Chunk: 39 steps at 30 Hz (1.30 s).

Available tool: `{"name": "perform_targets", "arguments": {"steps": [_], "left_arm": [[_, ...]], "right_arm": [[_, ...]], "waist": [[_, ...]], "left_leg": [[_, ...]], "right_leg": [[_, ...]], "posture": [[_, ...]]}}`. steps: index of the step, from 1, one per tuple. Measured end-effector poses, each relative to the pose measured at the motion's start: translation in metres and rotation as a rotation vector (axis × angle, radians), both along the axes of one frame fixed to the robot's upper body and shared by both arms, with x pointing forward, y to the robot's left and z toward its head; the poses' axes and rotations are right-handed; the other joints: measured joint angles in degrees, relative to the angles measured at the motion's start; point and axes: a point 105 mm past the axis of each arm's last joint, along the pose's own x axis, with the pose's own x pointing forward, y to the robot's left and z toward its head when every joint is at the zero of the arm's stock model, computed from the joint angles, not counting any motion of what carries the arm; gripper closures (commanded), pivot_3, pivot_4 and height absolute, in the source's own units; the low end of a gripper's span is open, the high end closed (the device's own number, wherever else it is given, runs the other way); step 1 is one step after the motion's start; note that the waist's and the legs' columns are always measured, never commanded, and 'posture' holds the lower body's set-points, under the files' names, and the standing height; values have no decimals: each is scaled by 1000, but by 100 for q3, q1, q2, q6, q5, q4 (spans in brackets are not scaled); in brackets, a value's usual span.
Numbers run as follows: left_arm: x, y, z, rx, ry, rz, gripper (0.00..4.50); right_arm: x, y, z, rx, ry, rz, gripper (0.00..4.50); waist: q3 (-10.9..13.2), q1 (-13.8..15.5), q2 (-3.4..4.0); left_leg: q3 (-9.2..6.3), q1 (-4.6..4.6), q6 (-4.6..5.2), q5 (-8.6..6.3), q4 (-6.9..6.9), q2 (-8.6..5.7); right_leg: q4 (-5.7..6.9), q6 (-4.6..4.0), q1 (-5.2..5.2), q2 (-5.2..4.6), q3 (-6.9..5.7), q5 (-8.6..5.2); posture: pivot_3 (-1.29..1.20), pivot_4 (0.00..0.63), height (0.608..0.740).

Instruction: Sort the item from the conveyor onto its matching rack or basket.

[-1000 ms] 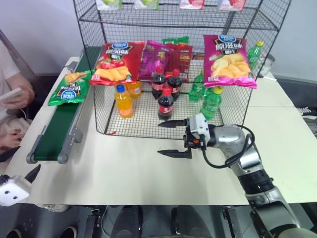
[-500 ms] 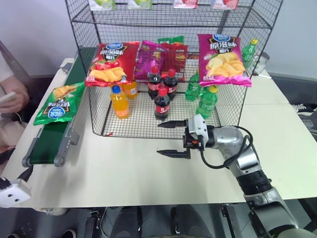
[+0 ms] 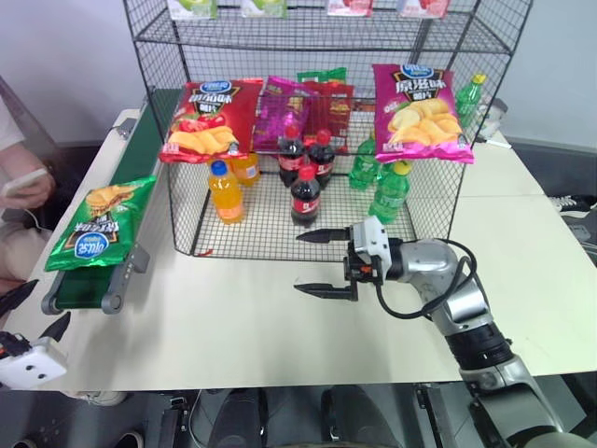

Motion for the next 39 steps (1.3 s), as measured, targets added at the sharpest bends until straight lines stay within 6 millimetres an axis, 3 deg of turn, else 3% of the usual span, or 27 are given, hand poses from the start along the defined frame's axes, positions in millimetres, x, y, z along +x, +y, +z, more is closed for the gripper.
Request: {"name": "perform_targets", "arguments": {"steps": [24,27,33,34,39], "left_arm": [[18,-11,-4,-18,-5,-31,221],[20,-15,-6,-35,5,-46,1108],[21,-16,-7,-58,12,-50,4161],[21,-16,-7,-63,9,-50,4425],[23,-17,0,-150,-8,-46,4425]], "right_arm": [[2,-2,-1,-7,2,-23,24],[2,-2,-1,-7,1,-25,0],[3,-4,-1,-14,-1,-34,0],[3,-4,-1,-14,-1,-35,0],[4,-4,-1,-15,-2,-39,0]], "waist": [[0,6,-1],[0,4,0],[0,6,-1],[0,6,-1],[-1,4,-1]], "left_leg": [[1,0,0,0,0,-1],[1,0,0,0,1,-1],[1,0,0,0,1,-1],[2,0,0,0,1,-1],[1,-1,0,0,2,-1]], "right_leg": [[1,0,0,0,-1,0],[1,0,0,0,0,0],[2,0,0,0,-1,0],[2,0,0,0,-1,0],[2,0,0,0,-1,0]], "posture": [[0,150,739],[0,150,739],[0,150,739],[0,150,739],[0,150,739]]}}
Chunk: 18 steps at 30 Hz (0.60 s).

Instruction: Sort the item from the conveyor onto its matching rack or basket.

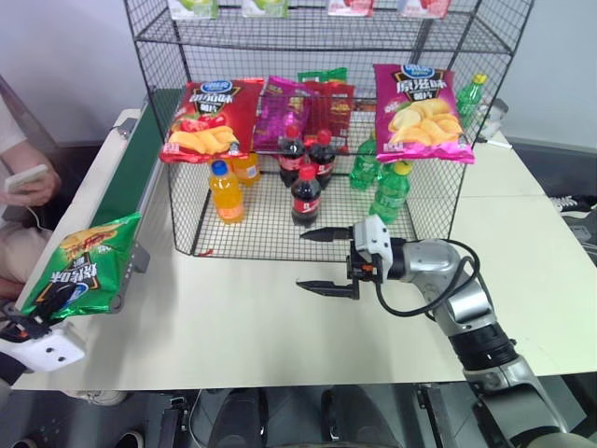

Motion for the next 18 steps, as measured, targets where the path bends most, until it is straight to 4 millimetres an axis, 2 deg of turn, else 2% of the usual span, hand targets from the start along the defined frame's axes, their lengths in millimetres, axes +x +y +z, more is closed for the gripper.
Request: {"name": "perform_targets", "arguments": {"steps": [3,4,9,14,16,18], "left_arm": [[-1,-12,10,-216,28,-40,4425],[-3,-20,15,-340,58,-66,4425],[-23,-54,44,-881,336,-202,4425],[-39,-72,77,-1220,499,-302,4425],[-48,-92,84,-1355,599,-393,4425],[-55,-109,82,-1424,686,-462,4425]], "right_arm": [[0,0,0,-7,-3,-3,0],[1,-1,0,-9,-5,-3,0],[2,-3,-1,-15,-9,-6,0],[4,-7,0,-2,12,-13,0],[3,-13,4,31,79,-13,0],[-3,-18,12,72,161,5,0]], "waist": [[0,-2,0],[-1,-5,-1],[2,-39,3],[4,-42,6],[5,-23,8],[5,7,9]], "left_leg": [[0,-1,-2,0,1,1],[-1,-2,-3,-1,2,2],[-3,-1,-4,0,2,2],[-3,4,-1,0,7,-2],[-3,3,0,0,9,-3],[-4,3,0,0,9,-4]], "right_leg": [[0,0,-1,-2,0,0],[-1,-1,-1,-2,0,0],[-4,-3,1,-3,-2,-1],[-4,-3,12,2,-2,-1],[-7,-2,15,1,-2,-1],[-7,-2,17,2,-3,-1]], "posture": [[0,150,739],[0,150,739],[0,150,739],[0,150,739],[0,150,739],[0,150,739]]}}
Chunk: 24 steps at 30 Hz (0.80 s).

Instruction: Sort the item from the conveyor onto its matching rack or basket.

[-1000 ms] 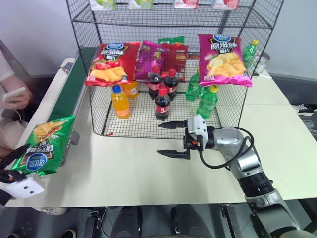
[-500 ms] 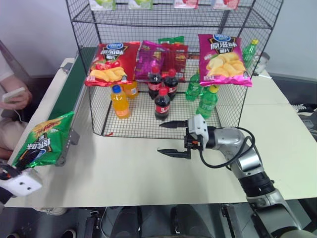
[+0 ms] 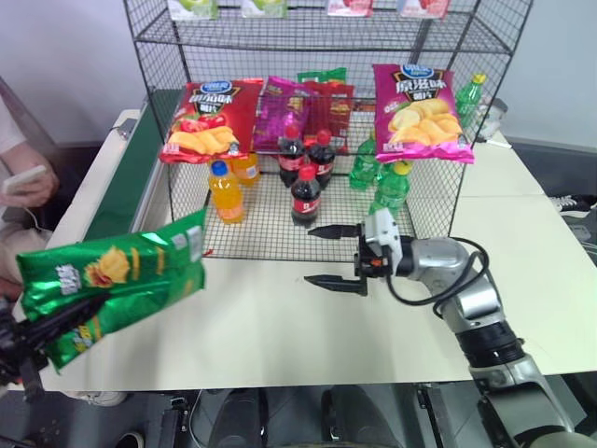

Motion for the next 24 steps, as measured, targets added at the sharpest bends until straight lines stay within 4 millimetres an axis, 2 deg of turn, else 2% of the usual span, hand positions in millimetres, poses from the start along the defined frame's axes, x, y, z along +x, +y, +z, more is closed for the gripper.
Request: {"name": "perform_targets", "arguments": {"steps": [4,9,18,24], "left_arm": [[5,-23,3,-144,26,-119,4425],[18,-49,13,-283,35,-275,4425],[36,-78,17,-446,93,-455,4425],[51,-96,14,-527,119,-529,4425]], "right_arm": [[-20,-14,11,83,273,70,0],[-32,-18,11,128,469,111,0],[-31,-2,23,236,537,135,0],[-45,6,38,286,582,237,0]], "waist": [[0,54,0],[-3,6,1],[-2,28,3],[-2,29,2]], "left_leg": [[-13,8,1,1,6,2],[-11,13,1,0,8,1],[-9,5,3,0,10,-1],[-9,3,3,0,10,-1]], "right_leg": [[4,-2,12,5,-10,-1],[0,-1,20,6,-6,0],[3,3,10,15,-1,1],[3,3,8,17,-1,1]], "posture": [[0,150,739],[0,150,739],[0,150,739],[0,150,739]]}}
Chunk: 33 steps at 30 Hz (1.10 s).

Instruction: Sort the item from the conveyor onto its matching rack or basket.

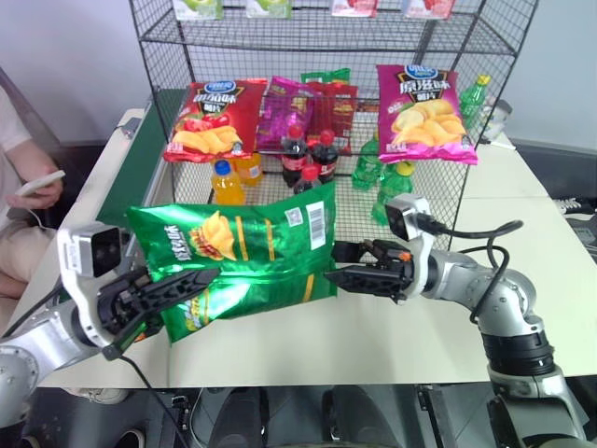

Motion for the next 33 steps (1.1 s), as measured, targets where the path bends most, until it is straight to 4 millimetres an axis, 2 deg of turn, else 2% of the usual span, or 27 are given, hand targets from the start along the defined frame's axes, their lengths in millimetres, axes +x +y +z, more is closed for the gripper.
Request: {"name": "perform_targets", "arguments": {"steps": [4,14,17,20,25,28,31,33], "left_arm": [[5,-16,-9,-42,43,-44,4425],[15,-22,-16,-37,50,-28,4425],[17,-22,-18,-19,47,-17,4500],[17,-22,-21,-7,49,-9,4500],[16,-23,-25,-1,44,-8,4500],[18,-24,-27,12,38,11,4500],[23,-19,-30,43,35,60,3666],[28,-6,-33,68,37,129,2691]], "right_arm": [[-5,5,5,22,16,31,0],[-8,9,4,12,32,60,0],[-7,9,2,0,36,58,772],[-7,9,1,-12,34,55,2238],[-5,9,-3,-37,34,40,4383],[-2,8,-4,-49,26,23,4447],[2,8,-7,-67,3,-8,4500],[8,6,-8,-100,-54,-60,4500]], "waist": [[0,-12,0],[0,-2,0],[0,-3,0],[0,-2,0],[0,3,-1],[0,5,-1],[0,-3,-1],[1,-13,0]], "left_leg": [[0,-1,0,0,0,1],[-1,-1,0,0,0,2],[0,-2,0,0,0,2],[0,-2,0,0,0,2],[-1,-3,0,0,0,2],[-1,-3,0,0,-1,1],[-1,-3,0,0,-2,2],[0,-4,0,0,-3,2]], "right_leg": [[0,1,-2,2,0,0],[0,1,-2,6,1,0],[0,1,-2,5,1,0],[-1,1,-2,5,2,0],[-2,0,-2,4,1,0],[-2,0,-2,3,1,0],[-2,0,-3,3,2,0],[-2,0,-6,3,2,0]], "posture": [[0,150,739],[0,150,739],[0,150,739],[0,150,739],[0,150,739],[0,150,739],[0,150,739],[0,150,739]]}}
